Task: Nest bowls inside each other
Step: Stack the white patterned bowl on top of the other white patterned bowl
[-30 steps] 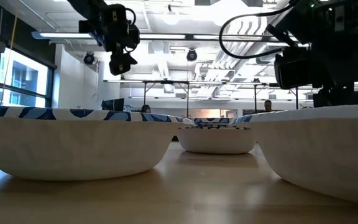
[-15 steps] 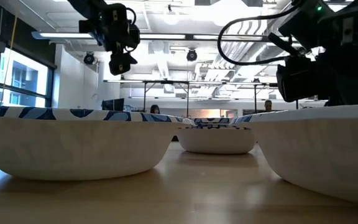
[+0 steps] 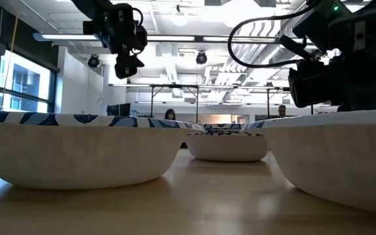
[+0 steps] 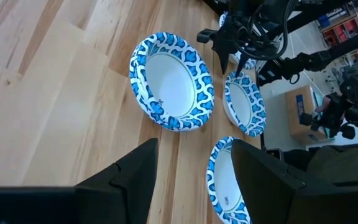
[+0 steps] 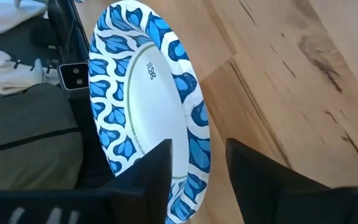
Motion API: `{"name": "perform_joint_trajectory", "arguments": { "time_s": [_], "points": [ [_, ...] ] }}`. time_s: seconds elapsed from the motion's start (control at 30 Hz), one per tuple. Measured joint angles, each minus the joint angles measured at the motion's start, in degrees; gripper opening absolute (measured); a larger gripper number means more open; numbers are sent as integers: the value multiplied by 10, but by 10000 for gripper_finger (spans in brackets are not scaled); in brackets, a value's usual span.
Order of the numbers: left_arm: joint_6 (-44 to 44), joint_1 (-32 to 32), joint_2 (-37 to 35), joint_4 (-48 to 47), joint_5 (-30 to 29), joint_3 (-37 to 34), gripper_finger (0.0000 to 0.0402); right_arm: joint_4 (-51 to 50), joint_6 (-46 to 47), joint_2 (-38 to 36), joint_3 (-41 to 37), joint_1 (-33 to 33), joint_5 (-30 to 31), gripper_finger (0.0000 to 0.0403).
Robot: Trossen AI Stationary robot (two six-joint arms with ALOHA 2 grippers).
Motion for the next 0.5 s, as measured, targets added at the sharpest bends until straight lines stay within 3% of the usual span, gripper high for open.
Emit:
{"name": "perform_joint_trajectory", "arguments": {
  "time_s": [0.5],
  "points": [
    [0,0,0,0,0,0,193,2,6,0,0,0,0,131]
  ]
}}
